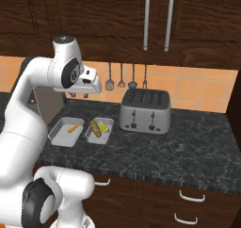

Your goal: Take the meat container that has the shrimp and place it on the second highest rack of the freezer. Then take the vegetable container that has the potato and lemon wedge and place it on the highest rack of the freezer.

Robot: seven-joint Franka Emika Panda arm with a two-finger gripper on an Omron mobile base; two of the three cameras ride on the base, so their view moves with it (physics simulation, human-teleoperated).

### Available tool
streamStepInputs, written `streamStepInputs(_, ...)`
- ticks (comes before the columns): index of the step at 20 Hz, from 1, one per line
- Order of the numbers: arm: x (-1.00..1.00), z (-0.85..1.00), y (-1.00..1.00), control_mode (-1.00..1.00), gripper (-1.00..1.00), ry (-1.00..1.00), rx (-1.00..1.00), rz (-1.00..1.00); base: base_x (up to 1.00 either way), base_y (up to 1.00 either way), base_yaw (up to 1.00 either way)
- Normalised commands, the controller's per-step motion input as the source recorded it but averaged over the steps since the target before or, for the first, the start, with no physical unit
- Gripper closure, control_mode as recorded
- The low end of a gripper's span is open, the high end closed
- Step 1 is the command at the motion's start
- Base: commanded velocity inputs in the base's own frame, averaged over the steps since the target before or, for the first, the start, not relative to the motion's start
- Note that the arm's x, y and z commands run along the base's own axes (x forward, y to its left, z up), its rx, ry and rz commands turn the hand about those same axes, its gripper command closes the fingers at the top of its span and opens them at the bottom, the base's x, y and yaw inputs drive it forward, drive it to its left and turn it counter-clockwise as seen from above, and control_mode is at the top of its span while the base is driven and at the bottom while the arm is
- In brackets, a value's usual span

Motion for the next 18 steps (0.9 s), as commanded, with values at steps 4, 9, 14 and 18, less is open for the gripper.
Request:
streamStepInputs(4, -0.14, -0.05, 0.00, -1.00, -1.00, 0.00, 0.00, 0.00, 0.00, 0.00, 0.00)
streamStepInputs(9, -0.43, -0.25, 0.06, -1.00, -1.00, 0.13, 0.01, -0.05, 0.00, 0.00, 0.00)
streamStepInputs(14, -0.60, -0.39, 0.48, -1.00, -1.00, 0.11, -0.01, 0.20, 0.00, 0.00, 0.00)
streamStepInputs(18, -0.57, -0.44, 0.82, -1.00, -1.00, 0.12, -0.09, 0.37, 0.00, 0.00, 0.00)
